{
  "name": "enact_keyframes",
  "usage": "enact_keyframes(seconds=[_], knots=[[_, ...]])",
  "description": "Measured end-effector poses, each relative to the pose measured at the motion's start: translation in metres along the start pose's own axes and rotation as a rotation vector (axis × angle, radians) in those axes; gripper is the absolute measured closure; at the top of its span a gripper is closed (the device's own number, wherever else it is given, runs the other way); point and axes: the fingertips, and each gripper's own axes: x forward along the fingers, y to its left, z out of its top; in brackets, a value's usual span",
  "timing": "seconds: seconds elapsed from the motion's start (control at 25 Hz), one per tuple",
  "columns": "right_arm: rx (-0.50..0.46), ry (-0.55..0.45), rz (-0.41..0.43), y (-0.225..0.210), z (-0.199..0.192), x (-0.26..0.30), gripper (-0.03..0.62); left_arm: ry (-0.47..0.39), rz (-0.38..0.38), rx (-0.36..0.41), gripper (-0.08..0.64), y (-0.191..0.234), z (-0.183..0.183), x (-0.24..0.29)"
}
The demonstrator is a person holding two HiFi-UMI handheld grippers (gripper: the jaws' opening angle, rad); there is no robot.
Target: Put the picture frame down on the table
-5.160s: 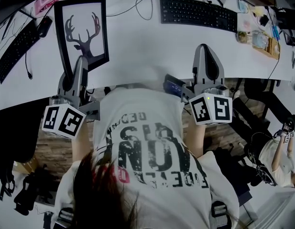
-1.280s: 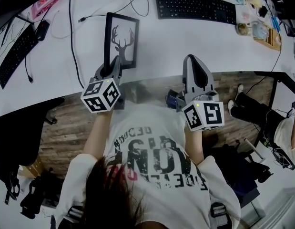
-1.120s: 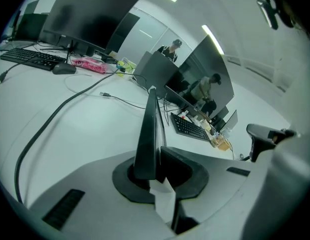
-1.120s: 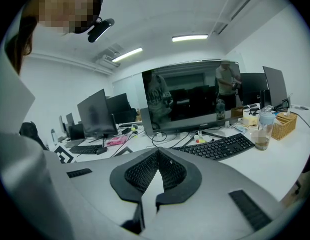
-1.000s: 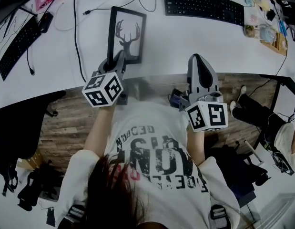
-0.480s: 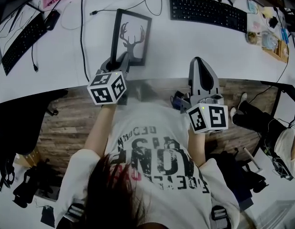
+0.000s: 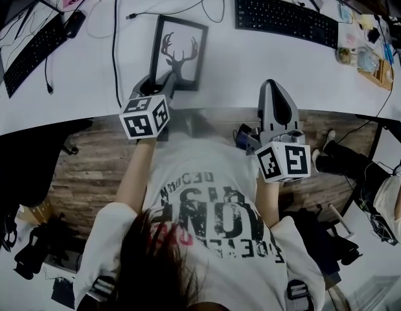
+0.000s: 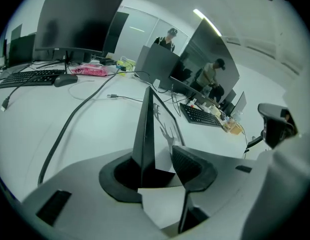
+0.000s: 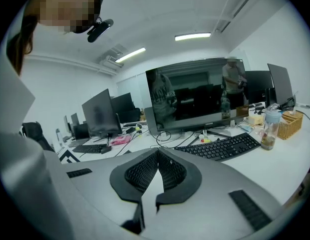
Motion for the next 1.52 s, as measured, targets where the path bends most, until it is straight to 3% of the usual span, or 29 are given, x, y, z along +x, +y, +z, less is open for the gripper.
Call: enact_keyframes(seconds=[0.6, 0.84, 1.4, 1.52], knots=[[0.002, 0.011, 0.004, 0.002, -0.005, -0.001, 0.591, 0.092, 0.023, -0.050, 0.305, 0.023, -0.019, 0.013], [0.003, 0.007, -0.003, 0.002, -0.005, -0.002, 0.591, 0.106, 0.039, -0.031, 0.299, 0.024, -0.020, 0.013], [0.008, 0.005, -0.018, 0.000, -0.002, -0.002, 0.591, 0.129, 0.081, 0.095, 0.284, 0.018, -0.024, 0.015], [0.008, 0.005, -0.021, -0.001, -0.001, -0.002, 0.591, 0.143, 0.114, 0.181, 0.285, 0.018, -0.025, 0.016]])
